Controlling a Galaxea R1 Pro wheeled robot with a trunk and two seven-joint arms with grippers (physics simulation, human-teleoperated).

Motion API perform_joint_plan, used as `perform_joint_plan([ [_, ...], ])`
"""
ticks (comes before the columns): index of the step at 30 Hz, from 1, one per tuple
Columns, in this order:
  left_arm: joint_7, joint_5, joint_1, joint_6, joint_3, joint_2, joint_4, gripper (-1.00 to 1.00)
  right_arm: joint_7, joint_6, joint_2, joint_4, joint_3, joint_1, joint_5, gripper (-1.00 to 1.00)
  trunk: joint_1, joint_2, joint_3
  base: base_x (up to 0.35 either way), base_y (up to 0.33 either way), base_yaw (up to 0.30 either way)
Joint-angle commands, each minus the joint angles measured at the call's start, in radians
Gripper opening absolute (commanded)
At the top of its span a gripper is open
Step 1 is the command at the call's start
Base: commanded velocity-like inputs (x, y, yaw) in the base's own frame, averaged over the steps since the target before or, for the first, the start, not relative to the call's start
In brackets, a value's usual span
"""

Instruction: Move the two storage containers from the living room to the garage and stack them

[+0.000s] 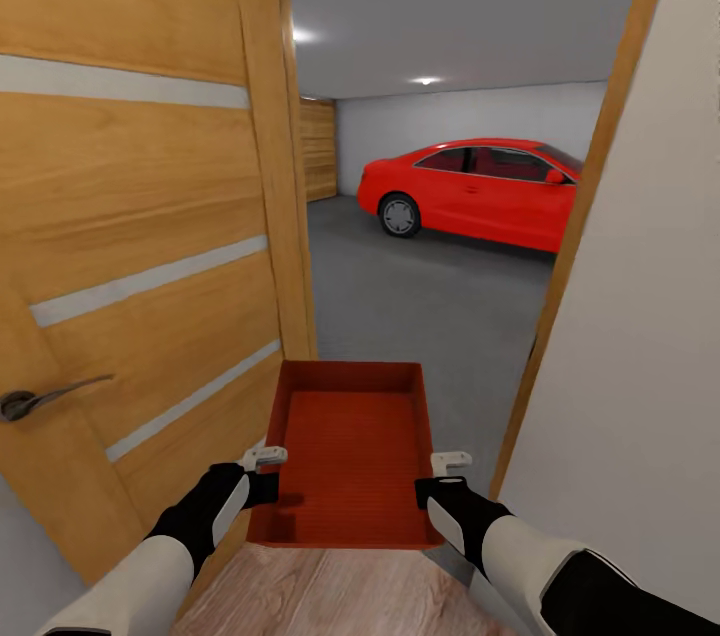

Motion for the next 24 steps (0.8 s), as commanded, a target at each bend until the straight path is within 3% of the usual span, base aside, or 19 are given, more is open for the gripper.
perform_joint_plan([
  [1, 0.013, -0.038, -0.001, 0.007, 0.003, 0.000, -0.004, -1.00, -0.008, 0.006, 0.000, 0.002, 0.019, -0.001, -0.002, -1.00, 0.001, -0.002, -0.002, 0.151, 0.162, -0.242],
  [24, 0.013, -0.038, -0.001, 0.007, 0.003, 0.000, -0.004, -1.00, -0.008, 0.006, 0.000, 0.002, 0.019, -0.001, -0.002, -1.00, 0.001, -0.002, -0.002, 0.151, 0.160, -0.242],
])
